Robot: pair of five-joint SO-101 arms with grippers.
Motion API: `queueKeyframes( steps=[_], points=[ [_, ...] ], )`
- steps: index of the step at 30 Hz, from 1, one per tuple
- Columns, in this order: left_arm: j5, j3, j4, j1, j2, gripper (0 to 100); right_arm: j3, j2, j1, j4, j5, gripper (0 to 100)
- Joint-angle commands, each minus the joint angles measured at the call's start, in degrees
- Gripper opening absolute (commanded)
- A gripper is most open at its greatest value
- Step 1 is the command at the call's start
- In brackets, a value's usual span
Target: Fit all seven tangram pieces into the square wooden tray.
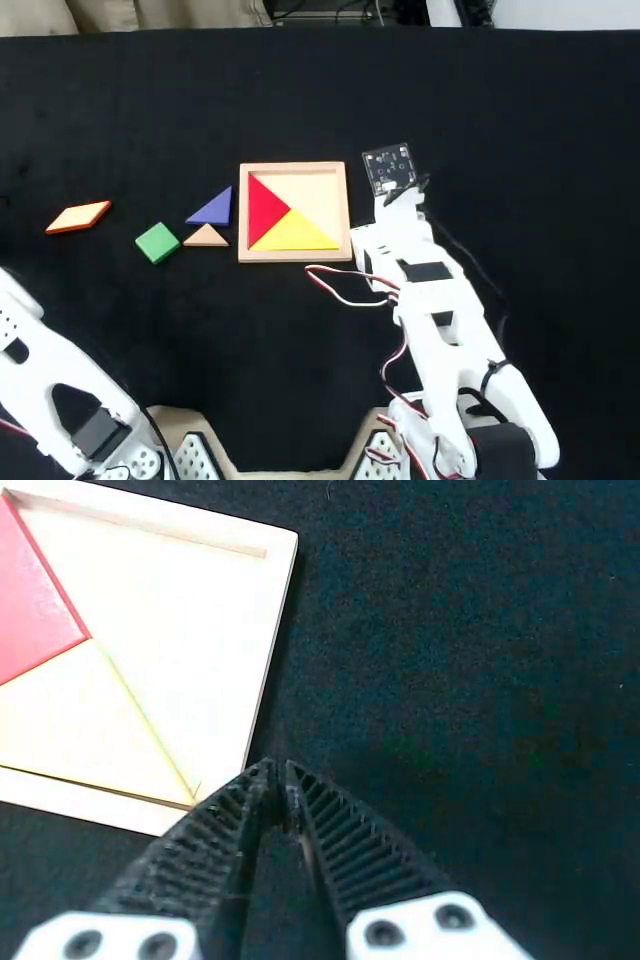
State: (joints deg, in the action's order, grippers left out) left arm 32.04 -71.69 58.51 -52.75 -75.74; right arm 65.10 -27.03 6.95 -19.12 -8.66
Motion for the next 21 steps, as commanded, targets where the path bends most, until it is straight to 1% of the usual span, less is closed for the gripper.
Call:
queueKeyframes(
  steps=[1,3,5,12,15,19,21],
  points=[
    [-5.5,-5.2,-0.2,4.3,-0.4,4,-0.1,-2.1,-0.8,1.1,-0.5,1.1],
    [-7.9,-7.2,0.4,4.9,-0.7,4,-0.1,-2.1,-0.8,1.1,-0.5,1.1],
    [-7.6,-7.4,2.9,5.7,-1.4,4,-0.1,-2.1,-0.8,1.1,-0.5,1.1],
    [-6.7,-8.6,18.5,11.7,-0.4,4,-0.2,-2.1,-0.8,1.1,-0.5,1.1],
    [-6.7,-13.8,25.4,15.2,-0.2,4,-0.2,-2.1,-0.8,1.1,-0.5,1.1],
    [-6.6,-23.1,36.0,21.6,-2.0,4,-0.2,-2.1,-0.8,1.1,-0.5,1.1],
    [-6.3,-24.0,39.0,24.6,-2.6,4,-0.2,-2.1,-0.8,1.1,-0.5,1.1]
  ],
)
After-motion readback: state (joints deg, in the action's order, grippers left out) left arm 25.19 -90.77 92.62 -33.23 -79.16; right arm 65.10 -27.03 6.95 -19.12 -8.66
